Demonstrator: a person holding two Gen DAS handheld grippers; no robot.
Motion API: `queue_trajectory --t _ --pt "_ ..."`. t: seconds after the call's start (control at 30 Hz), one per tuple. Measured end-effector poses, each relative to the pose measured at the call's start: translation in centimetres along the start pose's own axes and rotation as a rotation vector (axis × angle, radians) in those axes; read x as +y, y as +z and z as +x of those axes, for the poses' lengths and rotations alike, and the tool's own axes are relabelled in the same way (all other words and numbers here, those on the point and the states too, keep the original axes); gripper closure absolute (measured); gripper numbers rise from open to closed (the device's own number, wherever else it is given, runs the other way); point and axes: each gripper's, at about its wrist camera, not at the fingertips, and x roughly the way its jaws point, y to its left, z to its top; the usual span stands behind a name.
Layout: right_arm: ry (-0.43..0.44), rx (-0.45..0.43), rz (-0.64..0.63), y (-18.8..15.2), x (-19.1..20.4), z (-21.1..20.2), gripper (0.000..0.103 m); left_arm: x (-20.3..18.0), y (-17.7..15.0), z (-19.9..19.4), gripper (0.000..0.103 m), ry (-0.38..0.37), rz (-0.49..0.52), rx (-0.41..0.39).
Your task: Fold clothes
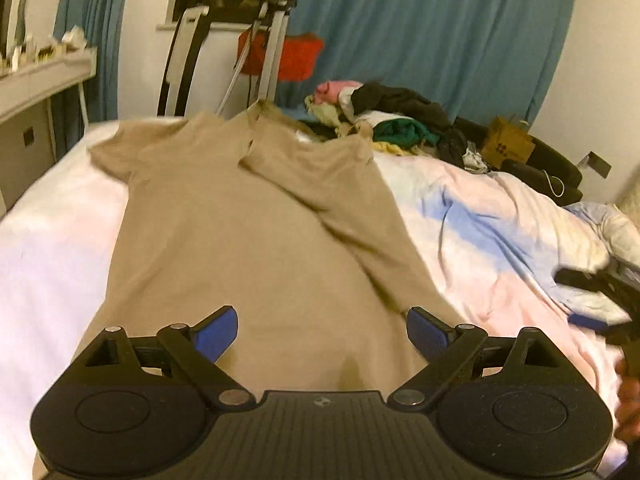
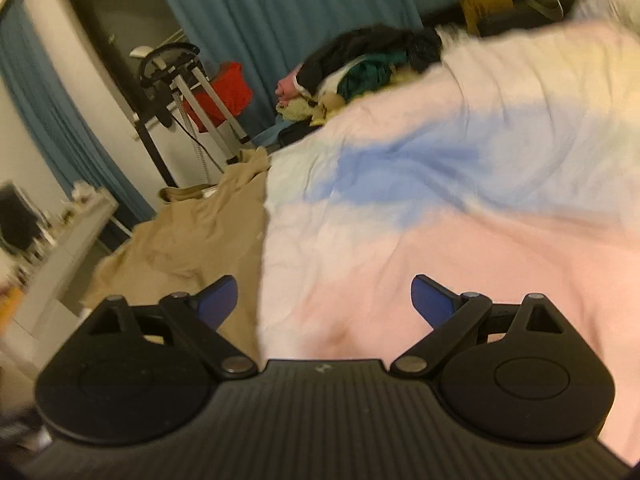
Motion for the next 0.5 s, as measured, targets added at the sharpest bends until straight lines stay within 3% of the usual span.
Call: queue_trajectory --t 0.23,0.3,0.33,0.4,0.5 --pt "-0.074 0.142 0.248 -4.3 -2.7 -1.0 0.011 3.1 0.1 0.9 0.010 0.003 -0.096 0.019" --pt "-0.129 0.193 0.226 -4.6 -2.1 -0.2 0.017 3.6 0.3 1.3 0.010 0.036 -0.103 0.015" --pt "-0.145 0.214 0.217 -4.9 -1.9 0.4 0.026 3.9 0.4 1.3 0.010 0.043 -0.110 0.016" --pt "-0.188 0.259 0.181 -5.7 -1.4 1.4 0.028 4.5 0.5 1.4 0.010 0.056 -0.125 0.017" --pt "-0.225 0.289 0.072 -6.7 0.3 1.9 0.033 5.3 0.9 1.2 0.010 0.016 -0.185 0.020"
